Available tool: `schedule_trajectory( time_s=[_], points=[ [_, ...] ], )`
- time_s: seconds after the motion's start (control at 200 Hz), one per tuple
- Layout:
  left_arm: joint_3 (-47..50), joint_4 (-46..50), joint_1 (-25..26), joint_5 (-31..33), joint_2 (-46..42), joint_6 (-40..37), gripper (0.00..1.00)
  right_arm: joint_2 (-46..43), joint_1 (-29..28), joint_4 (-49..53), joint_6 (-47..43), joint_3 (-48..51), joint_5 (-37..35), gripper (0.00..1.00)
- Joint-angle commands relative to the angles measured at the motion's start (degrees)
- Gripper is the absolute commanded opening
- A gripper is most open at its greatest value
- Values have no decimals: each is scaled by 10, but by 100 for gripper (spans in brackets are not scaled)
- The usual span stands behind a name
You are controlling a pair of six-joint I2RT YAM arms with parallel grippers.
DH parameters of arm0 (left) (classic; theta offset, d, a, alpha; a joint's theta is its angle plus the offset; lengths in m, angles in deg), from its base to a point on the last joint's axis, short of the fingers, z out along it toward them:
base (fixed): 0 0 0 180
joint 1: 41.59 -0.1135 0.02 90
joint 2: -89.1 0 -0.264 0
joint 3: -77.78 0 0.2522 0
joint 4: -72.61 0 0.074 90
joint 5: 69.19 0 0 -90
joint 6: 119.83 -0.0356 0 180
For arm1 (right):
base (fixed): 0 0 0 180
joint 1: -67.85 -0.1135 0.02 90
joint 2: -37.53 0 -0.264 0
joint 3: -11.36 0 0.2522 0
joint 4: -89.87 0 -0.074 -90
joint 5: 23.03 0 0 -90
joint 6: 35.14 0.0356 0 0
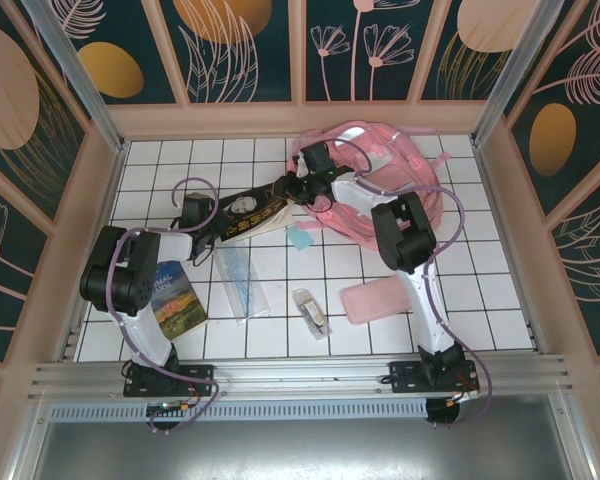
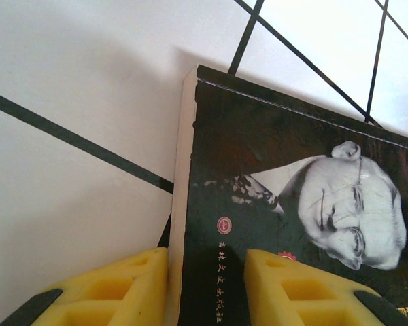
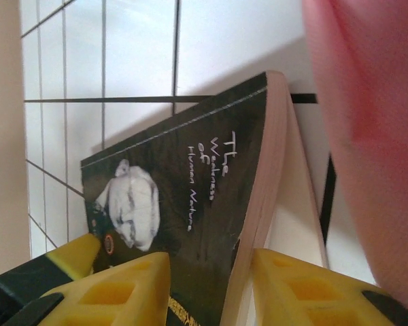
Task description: Pack the student bag
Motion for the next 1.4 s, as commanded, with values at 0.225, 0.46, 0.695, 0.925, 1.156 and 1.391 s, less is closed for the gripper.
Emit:
schedule_trajectory(
  time_s=[0.225,0.46,0.695,0.925,1.156,1.391],
  points=[
    [16,42,10,-50,22,17,45,-1,-12,1,18,-11,43,0],
    [-26,78,-7,-27,-44,-7,85,-58,-6,-5,10,-27,56,0],
    [-85,81,-25,-55,-90,-39,91,-103,12,3,-15,-50,70,0],
    [-144,97,-47,-95,-145,-138,95,-141,24,13,-86,-57,125,0],
    [-192,67,-47,-207,-158,-227,95,-163,55,50,-138,-119,138,0],
    [-283,122,-47,-379,-107,-289,94,-178,66,171,-231,-186,185,0]
  ],
)
